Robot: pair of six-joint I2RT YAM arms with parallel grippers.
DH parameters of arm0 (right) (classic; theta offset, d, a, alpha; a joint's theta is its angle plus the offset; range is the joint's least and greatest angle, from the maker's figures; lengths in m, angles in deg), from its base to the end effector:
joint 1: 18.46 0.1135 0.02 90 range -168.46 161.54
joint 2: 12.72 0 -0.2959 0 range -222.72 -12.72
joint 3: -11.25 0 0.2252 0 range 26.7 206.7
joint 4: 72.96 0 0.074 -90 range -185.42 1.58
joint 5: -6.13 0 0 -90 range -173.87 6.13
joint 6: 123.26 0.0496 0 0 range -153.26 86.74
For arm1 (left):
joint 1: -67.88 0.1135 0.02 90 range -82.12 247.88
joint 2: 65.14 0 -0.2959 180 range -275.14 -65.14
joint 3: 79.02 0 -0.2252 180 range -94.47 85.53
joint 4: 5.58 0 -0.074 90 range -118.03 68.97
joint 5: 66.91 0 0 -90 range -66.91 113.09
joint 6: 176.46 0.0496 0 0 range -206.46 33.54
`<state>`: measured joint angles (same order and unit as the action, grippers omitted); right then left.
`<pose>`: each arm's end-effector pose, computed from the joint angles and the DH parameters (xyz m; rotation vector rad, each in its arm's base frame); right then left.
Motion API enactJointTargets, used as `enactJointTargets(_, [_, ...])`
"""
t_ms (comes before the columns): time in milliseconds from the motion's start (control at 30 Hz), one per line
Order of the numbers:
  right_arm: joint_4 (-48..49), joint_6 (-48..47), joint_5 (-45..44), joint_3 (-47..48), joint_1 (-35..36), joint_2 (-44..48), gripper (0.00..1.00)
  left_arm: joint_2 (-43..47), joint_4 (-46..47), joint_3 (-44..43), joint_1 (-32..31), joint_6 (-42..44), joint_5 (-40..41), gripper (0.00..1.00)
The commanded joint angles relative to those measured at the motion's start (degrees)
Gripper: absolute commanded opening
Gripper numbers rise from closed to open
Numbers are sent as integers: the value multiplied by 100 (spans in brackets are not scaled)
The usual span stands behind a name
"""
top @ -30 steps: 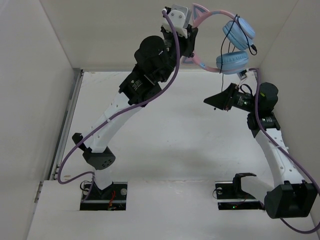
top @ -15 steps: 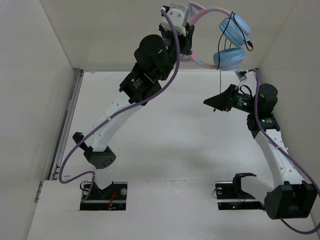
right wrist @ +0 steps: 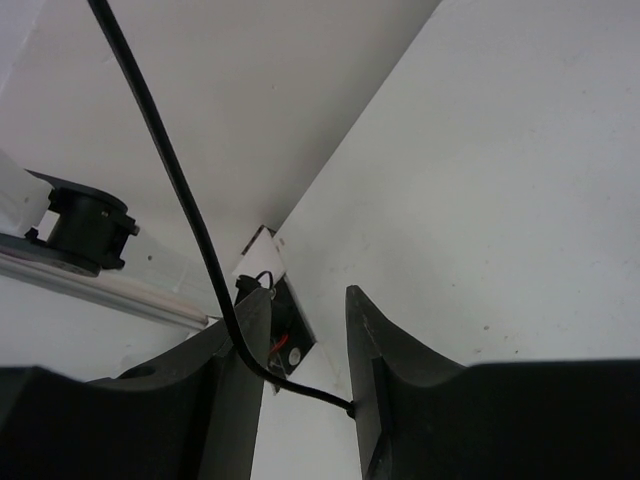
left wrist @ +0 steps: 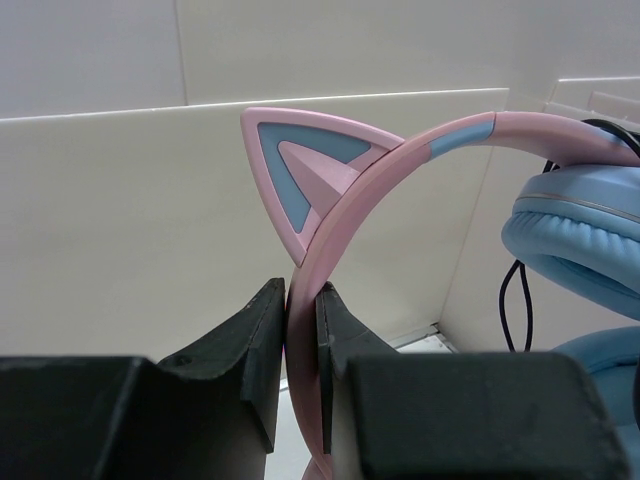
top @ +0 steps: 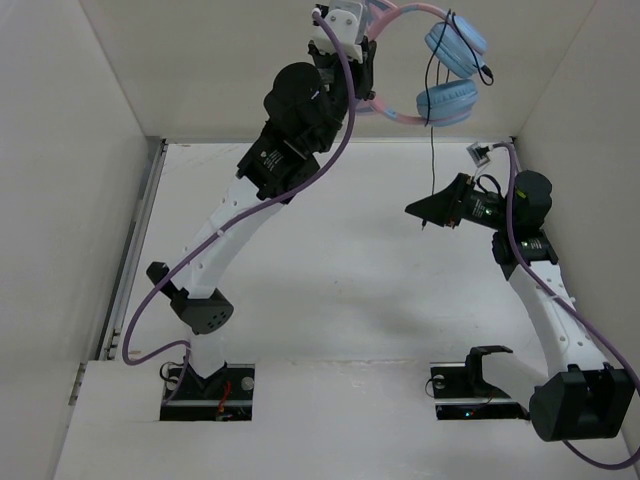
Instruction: Wrap the headphones
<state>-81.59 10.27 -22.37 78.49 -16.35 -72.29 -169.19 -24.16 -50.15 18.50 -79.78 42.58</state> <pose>0.1892 0.0506 0.3971 -0.2982 1.7592 1.4319 0.2413 -0.2559 0.6231 0.2308 1.0926 -0.4849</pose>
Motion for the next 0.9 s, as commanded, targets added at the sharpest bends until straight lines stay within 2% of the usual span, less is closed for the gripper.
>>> enactJointTargets(0, [108, -99, 73, 50, 66, 165, 42, 131, 859, -354, 56, -79, 91, 1])
enactJointTargets(200, [29, -187, 38, 59, 66, 200, 41, 104, 876, -354, 127, -35, 99, 1])
enactJointTargets(267, [-24, -248, 29, 94, 75, 209, 35, 78, 911, -354, 144, -17, 152, 1])
enactJointTargets(400, [-286, -476, -41, 296, 83, 148, 17, 43, 920, -293, 153, 35, 240, 1])
enactJointTargets(500, [-1022, -1019, -242, 760, 57, 25, 9, 25, 946, -135, 162, 88, 336, 1])
enactJointTargets(700, [-3272, -2969, -1094, 1999, 285, -204, 8, 8, 1140, 427, 250, 255, 530, 1])
enactJointTargets(867, [-4434, -4113, -1771, 2835, 478, -397, 9, -89, 1254, 709, 285, 395, 618, 1])
